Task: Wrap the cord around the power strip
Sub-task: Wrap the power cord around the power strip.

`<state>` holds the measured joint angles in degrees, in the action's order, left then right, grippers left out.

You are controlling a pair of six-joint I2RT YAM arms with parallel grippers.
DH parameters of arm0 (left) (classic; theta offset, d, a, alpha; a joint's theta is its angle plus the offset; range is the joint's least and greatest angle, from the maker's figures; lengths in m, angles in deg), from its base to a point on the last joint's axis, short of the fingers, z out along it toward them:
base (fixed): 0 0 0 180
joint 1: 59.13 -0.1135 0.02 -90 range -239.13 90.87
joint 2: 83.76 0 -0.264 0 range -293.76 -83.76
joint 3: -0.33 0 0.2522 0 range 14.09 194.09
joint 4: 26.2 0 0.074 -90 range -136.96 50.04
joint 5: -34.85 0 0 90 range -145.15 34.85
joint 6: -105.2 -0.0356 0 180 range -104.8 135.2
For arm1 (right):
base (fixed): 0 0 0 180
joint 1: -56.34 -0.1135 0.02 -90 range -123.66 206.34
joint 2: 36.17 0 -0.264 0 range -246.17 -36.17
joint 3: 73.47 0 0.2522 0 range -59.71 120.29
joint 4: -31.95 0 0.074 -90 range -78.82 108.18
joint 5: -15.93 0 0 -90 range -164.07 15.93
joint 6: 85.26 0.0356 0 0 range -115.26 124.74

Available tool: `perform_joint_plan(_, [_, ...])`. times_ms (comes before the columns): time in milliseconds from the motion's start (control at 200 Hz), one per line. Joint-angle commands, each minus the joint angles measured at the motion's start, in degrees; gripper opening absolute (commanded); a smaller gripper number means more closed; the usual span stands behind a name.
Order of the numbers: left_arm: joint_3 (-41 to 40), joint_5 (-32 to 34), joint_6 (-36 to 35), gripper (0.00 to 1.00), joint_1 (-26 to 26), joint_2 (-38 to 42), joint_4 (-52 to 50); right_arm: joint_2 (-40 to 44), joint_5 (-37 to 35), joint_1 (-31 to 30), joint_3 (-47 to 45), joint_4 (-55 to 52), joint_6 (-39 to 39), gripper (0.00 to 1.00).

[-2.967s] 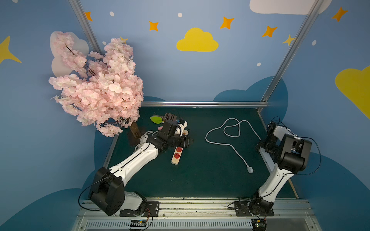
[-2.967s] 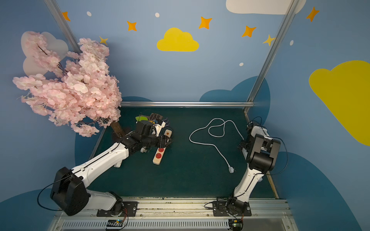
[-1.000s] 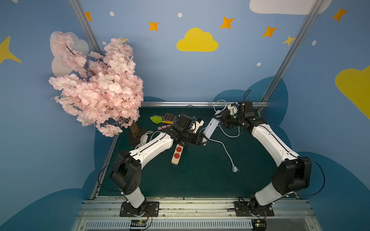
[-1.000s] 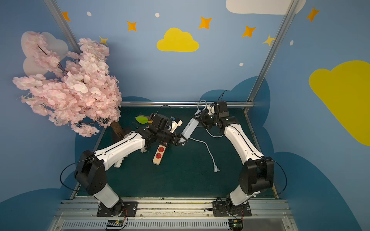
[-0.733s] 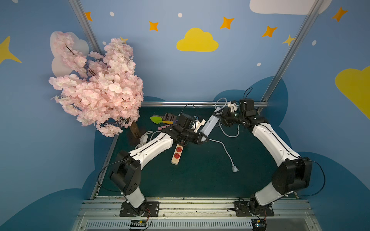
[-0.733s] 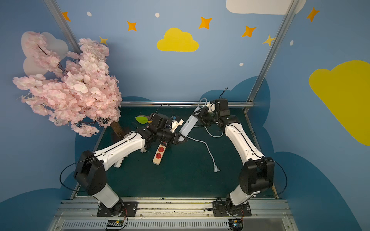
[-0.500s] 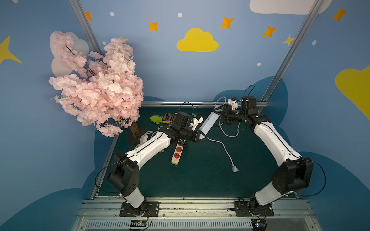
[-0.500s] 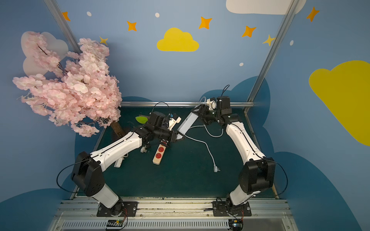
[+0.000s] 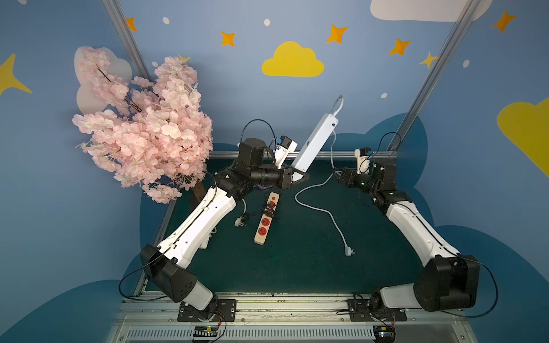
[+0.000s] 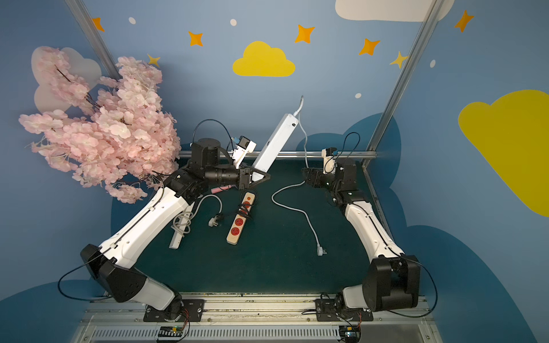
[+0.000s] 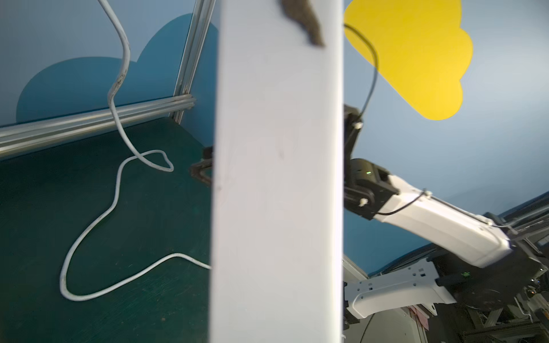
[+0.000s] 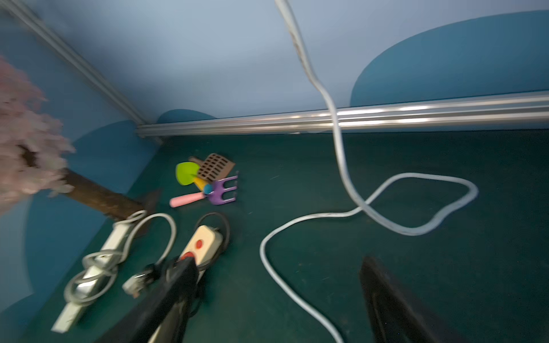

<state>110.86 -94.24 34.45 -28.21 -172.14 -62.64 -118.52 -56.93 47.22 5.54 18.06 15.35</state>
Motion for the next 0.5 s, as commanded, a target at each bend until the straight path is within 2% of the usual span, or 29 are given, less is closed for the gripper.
perform_joint_plan(0, [2.17,-3.19,-1.2,0.02,-0.06,1.18,1.72,-3.3,-7.29,-0.42,-0.22,14.04,-9.6,0.87])
perform_joint_plan(110, [2.46,-4.38,0.09,0.03,-0.02,1.84,2.77,-8.29,-8.94,-0.54,1.66,19.51,-11.9,0.87])
perform_joint_plan(375, [0.07,-7.33,4.2,0.02,-0.15,3.63,7.14,-20.14,-5.41,-2.87,14.03,26.2,-11.67,0.86])
perform_joint_plan(496, [-1.84,-8.97,7.21,0.02,-0.57,4.53,11.13,-26.3,-6.01,-3.08,20.4,26.48,-9.94,0.79])
